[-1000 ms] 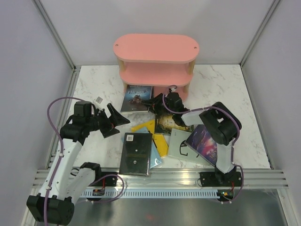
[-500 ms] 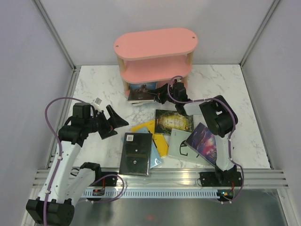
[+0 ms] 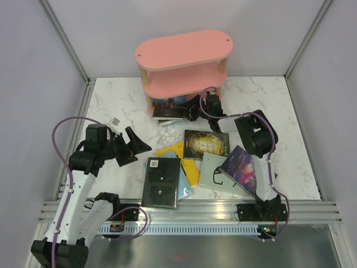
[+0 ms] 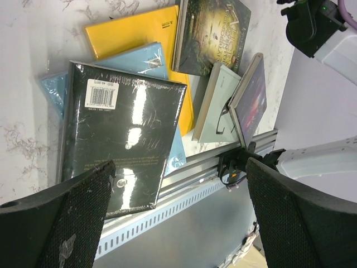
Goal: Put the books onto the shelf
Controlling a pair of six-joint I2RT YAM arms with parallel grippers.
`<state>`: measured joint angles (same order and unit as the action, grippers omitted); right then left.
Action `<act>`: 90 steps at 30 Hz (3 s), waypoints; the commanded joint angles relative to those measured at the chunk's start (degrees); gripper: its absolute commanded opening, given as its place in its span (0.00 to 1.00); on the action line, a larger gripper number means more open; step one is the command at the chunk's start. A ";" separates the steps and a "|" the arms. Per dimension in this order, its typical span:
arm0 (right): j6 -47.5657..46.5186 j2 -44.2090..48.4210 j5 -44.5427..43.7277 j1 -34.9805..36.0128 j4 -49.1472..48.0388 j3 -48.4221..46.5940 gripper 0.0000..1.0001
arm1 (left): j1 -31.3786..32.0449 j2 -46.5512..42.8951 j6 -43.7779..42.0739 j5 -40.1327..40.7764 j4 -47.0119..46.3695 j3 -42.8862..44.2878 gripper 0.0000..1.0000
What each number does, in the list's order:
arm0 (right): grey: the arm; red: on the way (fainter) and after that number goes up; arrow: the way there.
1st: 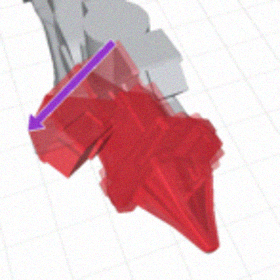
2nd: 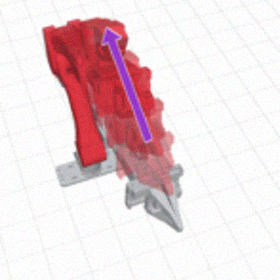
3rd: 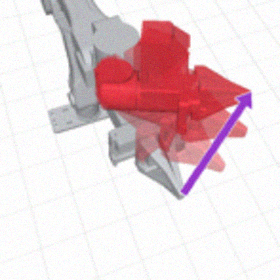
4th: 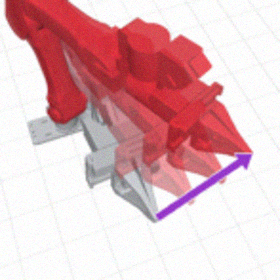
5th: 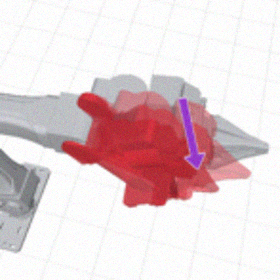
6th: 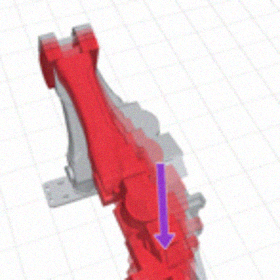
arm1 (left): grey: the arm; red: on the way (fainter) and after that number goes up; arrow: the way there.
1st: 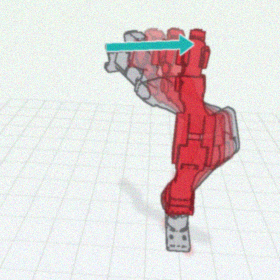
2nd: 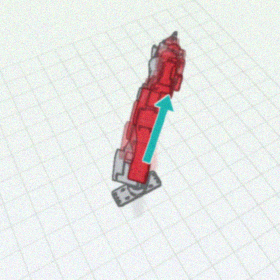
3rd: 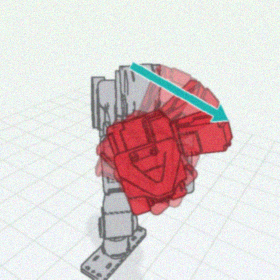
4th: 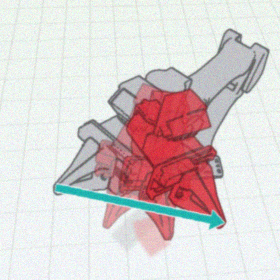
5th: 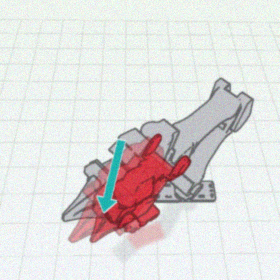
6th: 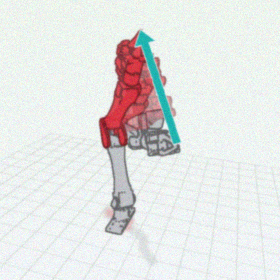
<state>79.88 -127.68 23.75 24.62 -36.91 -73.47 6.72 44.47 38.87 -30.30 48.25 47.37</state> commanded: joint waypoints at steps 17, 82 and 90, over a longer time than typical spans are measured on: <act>-17.31 22.38 -0.11 -10.38 22.51 12.90 0.67 | -0.30 2.03 -1.78 2.88 -2.37 -3.16 1.00; 12.84 2.01 -19.87 -4.23 -8.95 5.89 0.00 | -0.30 -4.48 -0.29 -2.74 1.76 -5.45 1.00; 18.21 -3.89 -22.16 -4.06 -11.61 1.24 0.00 | -0.30 -4.30 -1.08 -2.39 2.46 -5.72 1.00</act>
<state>95.15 -129.75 3.79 20.40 -44.71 -68.88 6.72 40.14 40.16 -31.64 49.65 40.01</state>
